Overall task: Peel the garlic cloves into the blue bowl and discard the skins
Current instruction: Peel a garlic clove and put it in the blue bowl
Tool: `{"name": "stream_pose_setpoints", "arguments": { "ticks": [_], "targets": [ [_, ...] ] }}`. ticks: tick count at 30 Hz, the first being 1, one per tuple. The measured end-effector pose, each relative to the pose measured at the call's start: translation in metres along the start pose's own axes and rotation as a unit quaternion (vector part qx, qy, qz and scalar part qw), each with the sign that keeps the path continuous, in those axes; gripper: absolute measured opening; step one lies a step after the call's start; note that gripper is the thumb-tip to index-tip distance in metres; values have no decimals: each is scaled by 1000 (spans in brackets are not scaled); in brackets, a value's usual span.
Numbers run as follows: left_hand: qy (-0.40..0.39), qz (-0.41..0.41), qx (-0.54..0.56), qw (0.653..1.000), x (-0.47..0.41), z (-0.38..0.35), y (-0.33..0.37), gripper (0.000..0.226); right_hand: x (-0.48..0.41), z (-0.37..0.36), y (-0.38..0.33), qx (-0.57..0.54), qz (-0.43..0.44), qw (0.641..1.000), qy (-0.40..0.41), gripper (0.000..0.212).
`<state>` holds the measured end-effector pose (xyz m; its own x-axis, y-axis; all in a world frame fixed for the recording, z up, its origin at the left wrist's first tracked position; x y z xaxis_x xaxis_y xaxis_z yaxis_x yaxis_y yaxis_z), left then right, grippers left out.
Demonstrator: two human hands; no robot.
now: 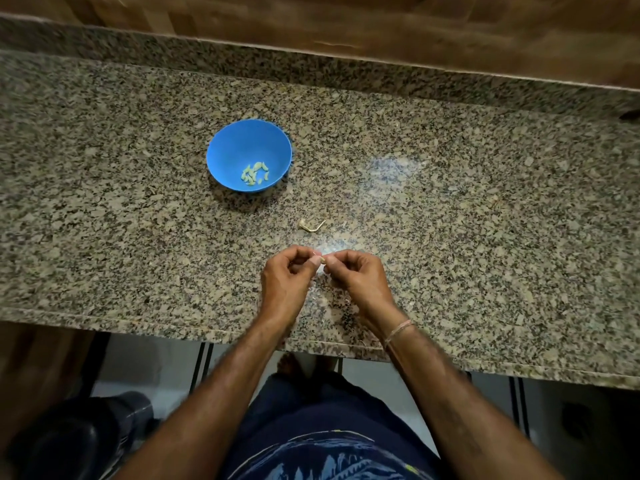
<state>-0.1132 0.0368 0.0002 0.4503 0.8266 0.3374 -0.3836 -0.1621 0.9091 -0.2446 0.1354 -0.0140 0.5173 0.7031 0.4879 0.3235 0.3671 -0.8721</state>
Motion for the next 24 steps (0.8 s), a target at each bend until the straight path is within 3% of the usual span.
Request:
{"name": "stream_pose_setpoints", "arguments": {
  "ticks": [17,24],
  "targets": [
    [33,-52,-120,991,11,7,11,12,-3,4,-28,214,144,966,-9,7],
    [-4,-89,-166,982,11,7,20,5,7,-2,-39,318,251,914,-5,4]
  ]
}}
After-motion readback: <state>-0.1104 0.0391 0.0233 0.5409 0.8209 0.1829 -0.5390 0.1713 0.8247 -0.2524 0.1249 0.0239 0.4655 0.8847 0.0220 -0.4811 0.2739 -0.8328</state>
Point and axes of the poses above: each hand's wrist, its own x-axis away from the middle knuckle, its own z-axis out of the back of the hand, y = z × x, the point moved 7 cm from there along -x, towards the middle knuckle, and after that the axes turned 2 degrees about -y, right-handed, at the moved point
